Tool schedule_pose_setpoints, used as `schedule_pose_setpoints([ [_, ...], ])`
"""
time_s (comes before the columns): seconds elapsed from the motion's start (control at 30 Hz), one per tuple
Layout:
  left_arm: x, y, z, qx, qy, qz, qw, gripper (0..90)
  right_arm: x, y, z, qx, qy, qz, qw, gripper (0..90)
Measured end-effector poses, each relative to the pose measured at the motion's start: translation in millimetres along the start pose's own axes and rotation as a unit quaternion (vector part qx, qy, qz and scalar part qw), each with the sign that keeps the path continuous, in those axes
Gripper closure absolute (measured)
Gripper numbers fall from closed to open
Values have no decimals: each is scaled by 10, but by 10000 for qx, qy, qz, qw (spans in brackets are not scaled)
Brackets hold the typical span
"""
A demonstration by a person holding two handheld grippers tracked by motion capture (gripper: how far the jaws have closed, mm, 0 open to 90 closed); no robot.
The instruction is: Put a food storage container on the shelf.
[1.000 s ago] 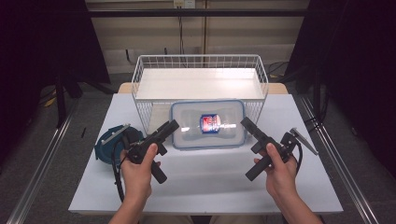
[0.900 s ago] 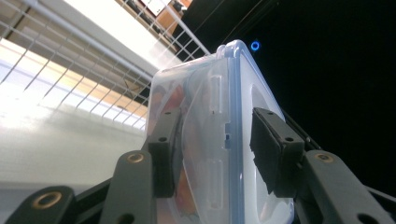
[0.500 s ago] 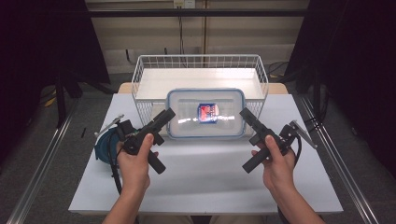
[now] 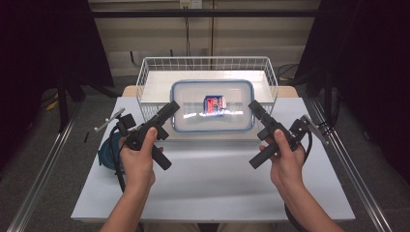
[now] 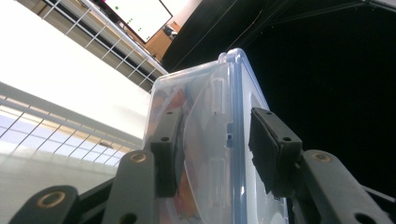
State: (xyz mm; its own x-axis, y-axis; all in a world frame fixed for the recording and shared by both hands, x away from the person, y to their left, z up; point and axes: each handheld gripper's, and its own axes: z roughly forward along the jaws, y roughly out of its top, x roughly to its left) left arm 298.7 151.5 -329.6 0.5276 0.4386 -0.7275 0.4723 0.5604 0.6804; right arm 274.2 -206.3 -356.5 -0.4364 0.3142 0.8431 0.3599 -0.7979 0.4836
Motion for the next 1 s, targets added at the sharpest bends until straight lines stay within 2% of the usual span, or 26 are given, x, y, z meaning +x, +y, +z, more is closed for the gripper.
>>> schedule_pose_setpoints([
  [0.07,-6,9,17,-31,-16,-35,10000,563,14,13,23,-42,-13,60,10000,596],
  [0.1,-4,19,24,-10,-14,4,10000,563,10,19,37,-81,2,12,10000,596],
  [0.37,-14,111,89,-171,-63,-105,9998,569,37,70,146,-171,32,-4,9998,597],
  [0.47,-10,142,109,-173,-101,-85,9998,572,43,86,185,-203,44,7,9998,596],
  [0.53,-10,157,128,-209,-115,-157,9996,573,43,98,209,-230,50,-8,9997,596],
  [0.7,21,183,177,-264,-101,-199,9994,573,47,127,267,-238,26,28,9997,596],
  [0.93,43,222,247,-320,-100,-274,9991,573,39,167,343,-329,28,-42,9994,597],
  [1.0,56,241,263,-351,-93,-293,9989,573,43,172,366,-329,-5,17,9995,598],
])
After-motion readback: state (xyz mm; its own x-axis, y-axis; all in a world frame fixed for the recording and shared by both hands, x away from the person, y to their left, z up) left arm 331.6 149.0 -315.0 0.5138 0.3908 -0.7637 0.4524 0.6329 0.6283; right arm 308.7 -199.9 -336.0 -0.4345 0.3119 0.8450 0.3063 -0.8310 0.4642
